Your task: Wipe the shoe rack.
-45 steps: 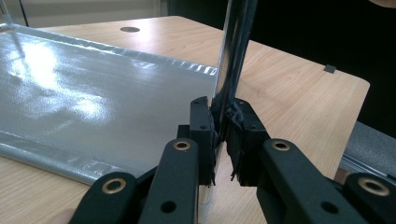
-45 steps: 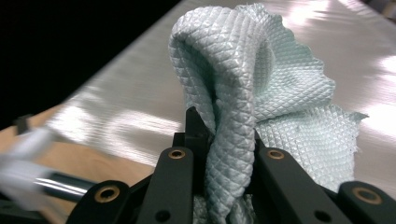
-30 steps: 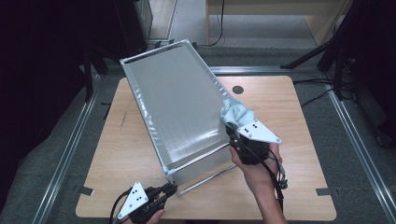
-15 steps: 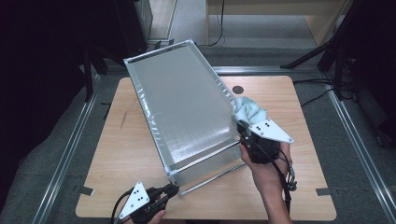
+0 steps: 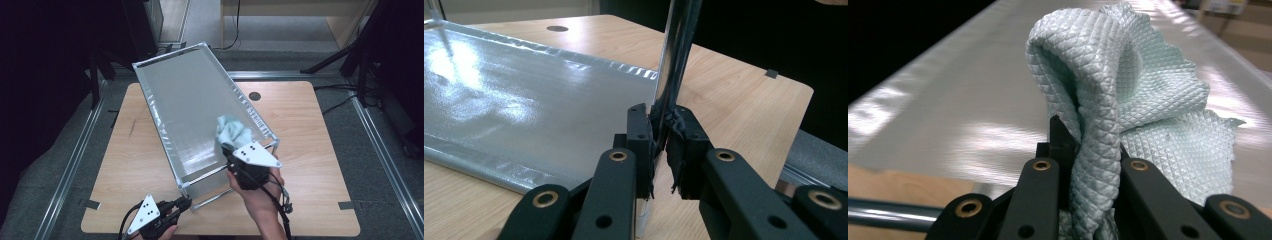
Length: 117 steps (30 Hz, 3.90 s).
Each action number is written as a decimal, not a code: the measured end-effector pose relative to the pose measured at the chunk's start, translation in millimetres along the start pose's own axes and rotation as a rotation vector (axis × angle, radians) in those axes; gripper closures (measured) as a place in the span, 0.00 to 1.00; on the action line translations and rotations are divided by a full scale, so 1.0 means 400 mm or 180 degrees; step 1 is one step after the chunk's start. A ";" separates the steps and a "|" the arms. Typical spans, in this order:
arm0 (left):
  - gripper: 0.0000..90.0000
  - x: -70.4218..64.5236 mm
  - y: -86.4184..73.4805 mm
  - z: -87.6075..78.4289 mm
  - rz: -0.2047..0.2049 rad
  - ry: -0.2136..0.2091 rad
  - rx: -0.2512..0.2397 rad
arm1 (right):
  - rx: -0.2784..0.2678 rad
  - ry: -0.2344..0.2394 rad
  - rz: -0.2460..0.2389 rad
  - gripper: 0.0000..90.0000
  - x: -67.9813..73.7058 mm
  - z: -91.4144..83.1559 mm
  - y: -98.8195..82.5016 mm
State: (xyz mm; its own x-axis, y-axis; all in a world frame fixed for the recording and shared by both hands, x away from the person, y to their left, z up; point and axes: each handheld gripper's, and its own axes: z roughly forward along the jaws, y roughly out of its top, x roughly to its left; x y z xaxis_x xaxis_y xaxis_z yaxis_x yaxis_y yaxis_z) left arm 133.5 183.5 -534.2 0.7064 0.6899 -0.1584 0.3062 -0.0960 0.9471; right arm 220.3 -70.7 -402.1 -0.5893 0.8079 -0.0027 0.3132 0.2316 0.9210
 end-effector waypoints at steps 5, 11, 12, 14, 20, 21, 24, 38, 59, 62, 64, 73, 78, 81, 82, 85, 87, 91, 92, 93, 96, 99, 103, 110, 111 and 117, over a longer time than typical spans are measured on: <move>0.89 0.002 -0.001 0.001 -0.0036 -0.0019 0.0001 | -0.0019 0.0225 -0.0133 0.92 0.084 0.012 -0.002; 0.89 0.001 -0.001 0.002 -0.0043 -0.0018 -0.0006 | -0.0060 0.0611 -0.0211 0.92 0.158 0.013 0.000; 0.89 0.001 -0.001 0.001 -0.0041 -0.0019 -0.0005 | -0.0060 0.0611 -0.0211 0.92 0.158 0.013 0.000; 0.89 0.001 -0.001 0.001 -0.0034 -0.0021 -0.0001 | -0.0050 0.0689 -0.0261 0.92 0.168 0.008 0.002; 0.89 0.002 -0.002 0.000 -0.0016 -0.0022 0.0012 | -0.0064 0.0454 -0.0382 0.91 0.122 -0.016 0.004; 0.89 0.002 -0.002 0.001 -0.0014 -0.0021 0.0012 | -0.0078 0.0371 -0.0361 0.91 0.101 -0.021 0.003; 0.89 0.003 -0.002 0.001 -0.0003 -0.0020 0.0011 | -0.0122 0.0107 -0.0224 0.91 0.025 -0.043 -0.003; 0.88 0.005 -0.001 0.001 -0.0101 -0.0056 0.0034 | -0.0347 -0.0510 0.0231 0.91 -0.209 -0.169 -0.072; 0.89 0.005 0.001 0.001 -0.0052 -0.0041 0.0064 | 0.0536 -0.0604 0.0431 0.91 -0.244 -0.055 -0.265; 0.89 0.004 0.002 0.001 -0.0037 -0.0034 0.0070 | 0.0728 -0.0550 0.0514 0.91 -0.250 -0.030 -0.296; 0.89 0.004 0.002 0.001 -0.0035 -0.0036 0.0072 | 0.0880 -0.0533 0.0526 0.91 -0.251 -0.013 -0.314; 0.89 0.002 0.002 0.001 -0.0005 -0.0020 0.0076 | 0.1183 -0.0479 0.0597 0.90 -0.256 0.023 -0.353; 0.89 0.002 0.001 0.001 -0.0002 -0.0010 0.0076 | 0.0916 -0.0466 0.0527 0.90 -0.239 -0.004 -0.306; 0.89 0.002 0.001 0.001 0.0001 -0.0009 0.0074 | 0.0724 -0.0456 0.0474 0.90 -0.228 -0.027 -0.267; 0.89 0.002 0.001 0.001 0.0005 -0.0008 0.0073 | 0.0649 -0.0441 0.0462 0.90 -0.227 -0.036 -0.253; 0.90 0.002 0.000 0.001 0.0011 -0.0013 0.0073 | 0.0387 -0.0433 0.0440 0.90 -0.223 -0.067 -0.209; 0.90 0.002 0.000 0.001 0.0013 -0.0011 0.0073 | 0.0202 -0.0446 0.0425 0.90 -0.219 -0.091 -0.180; 0.90 0.001 0.000 0.002 0.0009 0.0001 0.0070 | -0.0067 -0.0425 0.0361 0.90 -0.204 -0.122 -0.139; 0.90 0.001 0.000 0.002 0.0010 0.0004 0.0070 | -0.0069 -0.0420 0.0344 0.90 -0.203 -0.121 -0.138; 0.90 0.001 0.000 0.002 0.0013 0.0006 0.0071 | -0.0052 -0.0423 0.0339 0.90 -0.203 -0.116 -0.140; 0.90 0.001 0.000 0.001 0.0020 0.0005 0.0075 | 0.0068 -0.0425 0.0386 0.90 -0.213 -0.091 -0.166; 0.90 0.002 0.000 0.001 0.0017 0.0000 0.0075 | 0.0233 -0.0418 0.0455 0.90 -0.225 -0.060 -0.204; 0.90 0.002 0.000 0.001 0.0019 -0.0003 0.0076 | 0.0465 -0.0417 0.0493 0.90 -0.237 -0.021 -0.252; 0.90 0.002 0.000 0.001 0.0027 0.0001 0.0078 | 0.0841 -0.0408 0.0525 0.90 -0.244 0.030 -0.315; 0.90 0.002 0.000 0.001 0.0027 0.0000 0.0079 | 0.0891 -0.0408 0.0531 0.90 -0.246 0.036 -0.323; 0.90 0.002 0.000 0.001 0.0031 0.0000 0.0078 | 0.0902 -0.0440 0.0557 0.90 -0.248 0.038 -0.326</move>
State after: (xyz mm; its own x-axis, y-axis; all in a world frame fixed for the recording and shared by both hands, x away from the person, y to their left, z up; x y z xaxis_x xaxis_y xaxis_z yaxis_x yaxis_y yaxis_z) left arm 134.3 183.6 -534.6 0.7094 0.6887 -0.1494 0.3149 -0.1202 0.9415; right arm 249.2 -172.8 -528.0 -0.4084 0.9097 0.0751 0.6060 0.2087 0.7676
